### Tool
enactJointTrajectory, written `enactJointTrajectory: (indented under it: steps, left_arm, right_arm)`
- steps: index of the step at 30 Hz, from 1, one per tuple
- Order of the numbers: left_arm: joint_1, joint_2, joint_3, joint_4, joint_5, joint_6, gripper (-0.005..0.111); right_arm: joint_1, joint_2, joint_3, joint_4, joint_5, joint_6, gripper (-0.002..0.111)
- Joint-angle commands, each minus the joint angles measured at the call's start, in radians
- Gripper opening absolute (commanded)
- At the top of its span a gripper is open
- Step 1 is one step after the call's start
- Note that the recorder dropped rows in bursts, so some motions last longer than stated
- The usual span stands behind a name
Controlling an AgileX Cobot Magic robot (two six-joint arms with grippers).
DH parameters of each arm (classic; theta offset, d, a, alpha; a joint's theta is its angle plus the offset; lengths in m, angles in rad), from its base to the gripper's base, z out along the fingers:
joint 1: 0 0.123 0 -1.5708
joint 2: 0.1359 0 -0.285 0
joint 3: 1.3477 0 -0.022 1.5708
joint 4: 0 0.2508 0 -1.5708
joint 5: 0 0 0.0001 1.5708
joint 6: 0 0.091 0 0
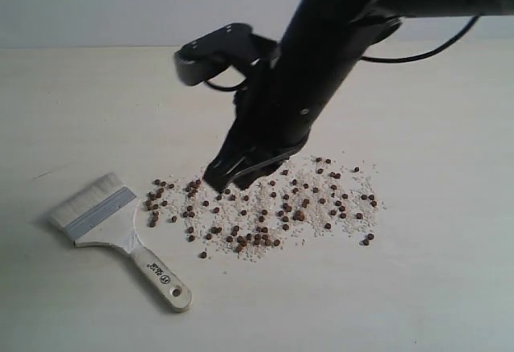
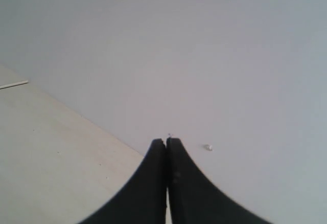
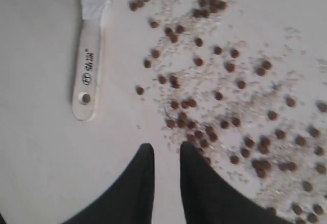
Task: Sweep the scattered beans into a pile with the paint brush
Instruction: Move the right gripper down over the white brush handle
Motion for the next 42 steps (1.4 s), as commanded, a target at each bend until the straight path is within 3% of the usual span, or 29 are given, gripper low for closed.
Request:
enactJointTrajectory:
  steps: [1,7,14,42]
  left_arm:
    - [0.001,-0.002,0.003,0.005,0.002,0.004,0.000]
    - [0.001,-0.002,0.003,0.005,0.002,0.004,0.000]
    - [0.001,-0.002,0.003,0.005,0.002,0.004,0.000]
    - [0.001,-0.002,0.003,0.005,0.002,0.004,0.000]
  right_arm:
    - [0.091,0.092,-0.094,-0.018,-0.005,-0.005,0.032]
    - [0.154,0.189,-0.182,-0.023,-0.003,0.019,0.048]
    - [0.193,0.272,-0.234,-0.155,-0.014,0.165,0.048]
    - [0.195,0.340,-0.259,-0.066,-0.085,0.158,0.052]
